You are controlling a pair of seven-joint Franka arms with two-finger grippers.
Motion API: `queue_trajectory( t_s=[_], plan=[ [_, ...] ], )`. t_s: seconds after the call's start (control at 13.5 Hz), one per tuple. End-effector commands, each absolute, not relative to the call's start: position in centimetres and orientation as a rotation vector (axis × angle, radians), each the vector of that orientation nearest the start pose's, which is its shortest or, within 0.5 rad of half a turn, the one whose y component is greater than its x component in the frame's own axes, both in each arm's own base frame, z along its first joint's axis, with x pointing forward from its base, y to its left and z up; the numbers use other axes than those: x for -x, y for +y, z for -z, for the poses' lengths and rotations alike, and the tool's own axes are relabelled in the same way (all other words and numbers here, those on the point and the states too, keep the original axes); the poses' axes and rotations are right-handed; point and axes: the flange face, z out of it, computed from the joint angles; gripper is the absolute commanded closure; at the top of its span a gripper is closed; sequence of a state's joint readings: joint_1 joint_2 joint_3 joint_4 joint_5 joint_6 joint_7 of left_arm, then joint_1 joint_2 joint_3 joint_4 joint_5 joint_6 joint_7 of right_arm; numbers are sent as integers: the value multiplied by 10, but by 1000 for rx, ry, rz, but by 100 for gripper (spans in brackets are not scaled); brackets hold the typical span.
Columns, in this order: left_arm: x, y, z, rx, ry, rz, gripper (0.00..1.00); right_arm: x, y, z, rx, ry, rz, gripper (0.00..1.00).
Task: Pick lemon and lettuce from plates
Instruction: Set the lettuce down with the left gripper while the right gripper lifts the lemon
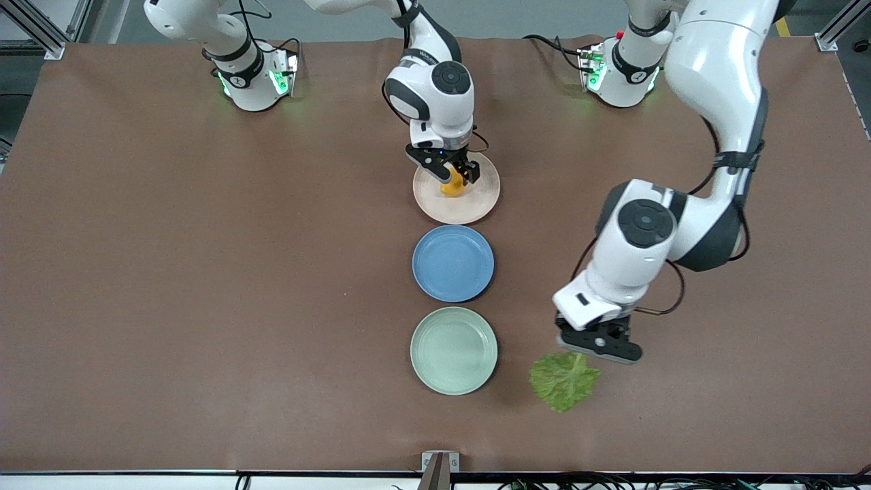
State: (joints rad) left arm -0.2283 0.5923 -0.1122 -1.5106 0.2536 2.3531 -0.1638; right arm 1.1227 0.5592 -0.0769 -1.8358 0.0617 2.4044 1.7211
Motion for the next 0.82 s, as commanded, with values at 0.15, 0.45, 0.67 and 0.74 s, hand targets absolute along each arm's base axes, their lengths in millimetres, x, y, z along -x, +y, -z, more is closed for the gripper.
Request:
queue_trajectory(
  t_s=[0.15, 0.45, 0.67, 0.74],
  plan=[
    [-649, -136, -307, 2980, 432, 228, 95, -329, 578, -206, 2947, 1048, 91, 2],
    [-609, -119, -263, 2986, 396, 60, 86, -328, 581, -200, 2931, 1031, 98, 21],
    [-610, -96, -266, 2986, 352, 35, 26, -329, 579, -203, 2950, 1009, 96, 83],
    [-611, -93, -276, 2985, 340, 51, 0, -332, 577, -203, 2948, 1015, 96, 95]
  ],
)
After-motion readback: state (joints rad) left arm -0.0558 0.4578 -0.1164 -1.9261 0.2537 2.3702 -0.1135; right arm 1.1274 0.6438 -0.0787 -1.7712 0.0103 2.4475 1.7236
